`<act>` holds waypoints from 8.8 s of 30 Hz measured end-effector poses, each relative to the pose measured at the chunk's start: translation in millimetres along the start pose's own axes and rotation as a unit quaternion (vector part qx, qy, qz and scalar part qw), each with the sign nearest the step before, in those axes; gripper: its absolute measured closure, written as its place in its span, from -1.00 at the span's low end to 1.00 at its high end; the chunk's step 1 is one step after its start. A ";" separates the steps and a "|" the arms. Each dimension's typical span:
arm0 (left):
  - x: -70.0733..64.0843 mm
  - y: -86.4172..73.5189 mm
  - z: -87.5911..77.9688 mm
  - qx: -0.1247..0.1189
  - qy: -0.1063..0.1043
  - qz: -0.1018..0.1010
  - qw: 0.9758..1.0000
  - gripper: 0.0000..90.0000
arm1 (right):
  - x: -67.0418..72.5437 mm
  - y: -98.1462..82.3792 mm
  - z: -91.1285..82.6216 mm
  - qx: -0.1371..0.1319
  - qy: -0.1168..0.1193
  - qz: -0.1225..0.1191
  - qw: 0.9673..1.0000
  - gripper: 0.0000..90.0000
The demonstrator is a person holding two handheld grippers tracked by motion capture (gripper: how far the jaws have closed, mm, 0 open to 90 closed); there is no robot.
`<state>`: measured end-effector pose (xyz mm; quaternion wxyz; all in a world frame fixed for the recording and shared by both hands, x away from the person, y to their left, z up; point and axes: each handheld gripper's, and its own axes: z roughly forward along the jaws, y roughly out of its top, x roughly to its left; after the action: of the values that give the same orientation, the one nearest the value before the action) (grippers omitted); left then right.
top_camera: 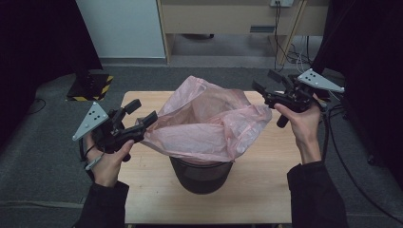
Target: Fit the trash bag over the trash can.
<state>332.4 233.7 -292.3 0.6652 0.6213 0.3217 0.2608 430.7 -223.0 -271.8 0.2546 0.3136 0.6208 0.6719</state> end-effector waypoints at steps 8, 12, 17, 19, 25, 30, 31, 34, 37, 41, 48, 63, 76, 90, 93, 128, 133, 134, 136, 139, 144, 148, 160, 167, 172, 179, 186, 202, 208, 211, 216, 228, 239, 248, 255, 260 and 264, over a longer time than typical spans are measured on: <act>-3.7 -6.1 14.8 0.035 -0.014 0.012 0.999 -0.39 | 4.3 -5.7 24.1 0.048 0.037 -0.026 0.998 -0.51; -2.2 -15.1 17.3 0.047 -0.019 0.015 0.999 -0.38 | 6.2 -18.2 36.8 0.087 0.049 -0.060 0.993 -0.45; 1.4 -22.2 19.9 0.056 -0.027 0.023 0.998 -0.27 | 10.8 -26.6 47.5 0.099 0.068 -0.064 0.991 -0.23; 2.6 -24.8 21.3 0.062 -0.029 0.030 0.997 -0.16 | 13.2 -29.5 50.8 0.105 0.074 -0.063 0.990 -0.13; 6.9 -32.0 23.6 0.077 -0.032 0.022 0.996 0.39 | 17.4 -35.5 55.9 0.121 0.089 -0.051 0.987 0.51; 11.4 -33.3 24.0 0.071 -0.033 0.006 0.997 0.81 | 18.1 -35.9 56.2 0.123 0.093 -0.043 0.987 0.93; 12.1 -33.3 24.0 0.071 -0.030 0.006 0.997 0.85 | 17.8 -35.9 56.0 0.124 0.088 -0.042 0.987 0.98; 16.6 -33.4 25.9 0.072 -0.017 0.002 0.997 0.93 | 16.6 -35.2 56.0 0.122 0.083 -0.045 0.988 1.00; 22.9 -33.1 29.4 0.067 -0.002 -0.017 0.998 0.96 | 15.5 -34.5 56.1 0.128 0.075 -0.040 0.988 1.00; 33.2 -31.9 38.5 0.071 0.027 -0.033 0.997 0.96 | 12.8 -34.7 56.4 0.144 0.046 -0.040 0.988 1.00; 47.7 -43.9 60.2 0.119 0.066 -0.044 0.990 0.96 | -2.9 -56.3 53.7 0.164 0.010 -0.011 0.986 1.00; 55.4 -85.6 62.3 0.173 0.066 -0.104 0.977 0.48 | -4.3 -104.1 45.2 0.204 0.012 -0.010 0.979 0.72; 33.3 -44.7 -5.3 0.044 0.041 -0.078 0.995 0.02 | -7.0 -65.9 -6.5 0.085 -0.016 0.034 0.996 -0.08; 4.1 -50.7 -52.9 0.041 0.020 -0.029 0.999 -0.12 | 21.3 -52.4 -75.9 0.041 0.012 0.001 0.999 -0.22; -0.7 -55.0 -55.1 0.043 0.013 -0.024 0.999 -0.14 | 27.5 -60.9 -87.1 0.046 0.015 -0.009 0.999 -0.23; -14.5 -65.1 -18.7 0.129 -0.006 0.075 0.989 -0.28 | 56.2 -78.1 -70.7 0.053 0.062 -0.049 0.995 0.22; -16.6 -67.3 -17.6 0.134 -0.014 0.084 0.987 -0.26 | 58.5 -75.4 -68.2 0.050 0.073 -0.035 0.995 0.48; -16.2 -66.9 -17.7 0.131 -0.013 0.083 0.988 -0.25 | 59.1 -75.4 -67.8 0.051 0.073 -0.035 0.995 0.51; -15.1 -66.2 -17.9 0.127 -0.011 0.080 0.989 -0.19 | 60.2 -75.5 -67.1 0.054 0.076 -0.036 0.995 0.57; -13.3 -66.2 -18.3 0.114 -0.013 0.066 0.991 0.09 | 61.4 -76.5 -66.2 0.053 0.076 -0.034 0.995 0.68; -15.1 -66.3 -23.5 0.096 -0.020 0.046 0.994 0.66 | 63.1 -76.9 -69.2 0.051 0.078 -0.030 0.995 0.93; -19.3 -67.1 -32.5 0.090 -0.031 0.039 0.995 0.95 | 63.8 -77.7 -74.3 0.047 0.085 -0.023 0.995 1.00; -32.9 -93.6 -40.7 0.103 -0.075 0.019 0.992 1.00 | 66.4 -103.0 -92.3 0.060 0.102 0.012 0.993 1.00; -38.2 -114.9 -33.8 0.146 -0.076 0.031 0.986 1.00 | 67.8 -123.4 -89.8 0.089 0.108 0.019 0.990 1.00; -35.6 -127.0 -31.0 0.164 -0.071 0.014 0.984 1.00 | 66.3 -130.1 -88.0 0.099 0.108 0.021 0.989 1.00; -23.4 -109.4 -47.6 0.111 -0.028 -0.025 0.993 0.78 | 65.1 -125.7 -91.7 0.072 0.100 0.007 0.992 0.60; -5.6 -83.7 -69.9 0.038 0.017 -0.061 0.997 0.40 | 63.9 -115.2 -99.9 0.062 0.094 0.004 0.994 0.02; -27.9 -47.7 -41.0 0.017 -0.033 -0.048 0.998 -0.04 | 71.6 -98.6 -100.3 0.052 0.088 -0.024 0.995 -0.15; -30.5 -49.2 -44.9 0.036 -0.062 -0.023 0.997 -0.22 | 72.9 -101.5 -96.9 0.060 0.088 -0.030 0.994 -0.15; -29.8 -50.6 -48.3 0.049 -0.071 -0.011 0.996 -0.29 | 73.2 -101.8 -96.4 0.060 0.090 -0.029 0.994 -0.15; -30.3 -52.5 -51.9 0.058 -0.088 0.007 0.994 -0.36 | 72.9 -101.8 -96.1 0.060 0.090 -0.030 0.994 -0.15; -40.3 -58.0 -35.2 0.091 -0.090 0.046 0.991 -0.18 | 72.5 -102.0 -90.0 0.052 0.082 -0.033 0.995 -0.05; -48.1 -64.0 -35.5 0.086 -0.084 0.035 0.992 0.72 | 76.8 -103.0 -90.5 0.019 0.091 -0.019 0.995 0.95; -52.6 -66.2 -46.4 0.090 -0.106 0.032 0.990 0.97 | 80.4 -104.6 -97.1 0.013 0.121 0.004 0.993 1.00; -52.8 -84.6 -44.7 0.122 -0.123 0.044 0.984 0.99 | 77.0 -120.5 -95.8 0.040 0.133 0.024 0.990 1.00; -54.7 -92.4 -39.4 0.145 -0.131 0.051 0.979 0.99 | 78.6 -129.4 -91.0 0.066 0.143 0.028 0.987 1.00; -57.6 -99.2 -33.7 0.173 -0.134 0.059 0.974 0.99 | 77.6 -135.6 -89.5 0.088 0.144 0.032 0.985 1.00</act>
<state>264.0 203.8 -385.6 0.5685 0.7738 0.2328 0.1546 306.0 -213.1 -401.3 0.1122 0.2540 0.6977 0.6603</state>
